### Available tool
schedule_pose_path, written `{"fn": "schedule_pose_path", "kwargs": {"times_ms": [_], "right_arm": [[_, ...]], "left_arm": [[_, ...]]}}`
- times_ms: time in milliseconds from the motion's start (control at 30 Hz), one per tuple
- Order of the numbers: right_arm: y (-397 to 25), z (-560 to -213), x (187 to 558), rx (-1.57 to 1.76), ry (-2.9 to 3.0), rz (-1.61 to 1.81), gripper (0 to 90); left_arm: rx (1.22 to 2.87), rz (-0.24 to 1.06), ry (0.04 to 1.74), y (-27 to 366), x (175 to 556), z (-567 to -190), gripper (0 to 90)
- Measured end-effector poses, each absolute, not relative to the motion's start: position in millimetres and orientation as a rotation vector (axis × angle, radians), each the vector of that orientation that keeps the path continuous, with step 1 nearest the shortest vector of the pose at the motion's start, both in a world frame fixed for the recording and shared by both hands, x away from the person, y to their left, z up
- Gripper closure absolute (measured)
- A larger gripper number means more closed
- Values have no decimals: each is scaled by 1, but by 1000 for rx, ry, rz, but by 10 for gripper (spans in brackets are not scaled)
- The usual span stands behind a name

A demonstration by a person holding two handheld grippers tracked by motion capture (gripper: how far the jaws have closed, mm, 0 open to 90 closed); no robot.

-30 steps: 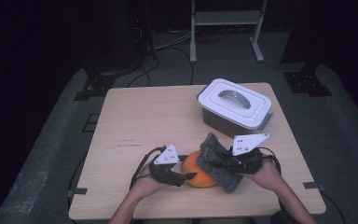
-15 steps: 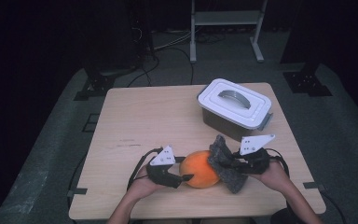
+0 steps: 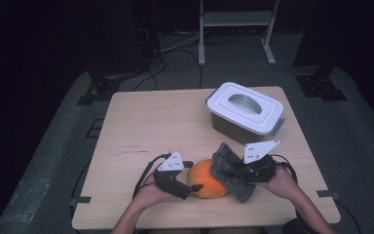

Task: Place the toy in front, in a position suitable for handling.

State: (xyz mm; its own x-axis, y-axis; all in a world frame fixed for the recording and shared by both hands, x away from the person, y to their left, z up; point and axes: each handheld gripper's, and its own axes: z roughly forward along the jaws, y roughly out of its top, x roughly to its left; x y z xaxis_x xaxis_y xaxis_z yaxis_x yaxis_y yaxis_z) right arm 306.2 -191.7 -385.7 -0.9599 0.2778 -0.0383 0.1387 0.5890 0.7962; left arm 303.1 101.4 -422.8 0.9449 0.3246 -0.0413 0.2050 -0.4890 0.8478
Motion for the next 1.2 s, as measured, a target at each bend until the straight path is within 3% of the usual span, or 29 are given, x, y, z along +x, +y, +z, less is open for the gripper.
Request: {"fn": "schedule_pose_path", "kwargs": {"times_ms": [33,67,100,133,333,467,567,667,700,733,767,800,867,1067,1200], "right_arm": [[-192,-386,306,351,2656,1310,747],[-189,-380,304,329,2639,1298,748],[-189,-380,304,329,2639,1298,748],[-182,-373,303,303,2630,1321,748],[-162,-367,309,210,2678,1299,748],[-172,-369,317,268,2682,1307,748],[-184,-377,319,324,2694,1331,749],[-188,-381,315,332,2709,1318,750],[-189,-382,313,330,2717,1310,750],[-189,-382,313,330,2717,1310,750],[-190,-380,312,325,2721,1290,750],[-189,-373,309,304,2694,1265,752],[-184,-365,305,271,2674,1302,752],[-154,-358,302,144,2703,1235,752],[-161,-364,308,182,2720,1278,753]], "left_arm": [[2099,148,368,100,303,-423,187],[2098,162,354,98,302,-423,277],[2099,181,340,97,301,-423,277],[2100,194,324,95,300,-422,348],[2136,229,259,97,296,-421,400],[2118,219,267,103,294,-424,402],[2106,201,276,99,295,-423,347],[2102,162,352,91,300,-421,130],[2108,137,336,88,302,-420,128],[2108,137,336,88,302,-420,213],[2108,148,303,87,300,-420,213],[2115,181,281,84,297,-417,316],[2113,184,261,83,296,-415,354],[2150,216,211,78,293,-412,374],[2138,204,227,89,293,-418,380]]}}
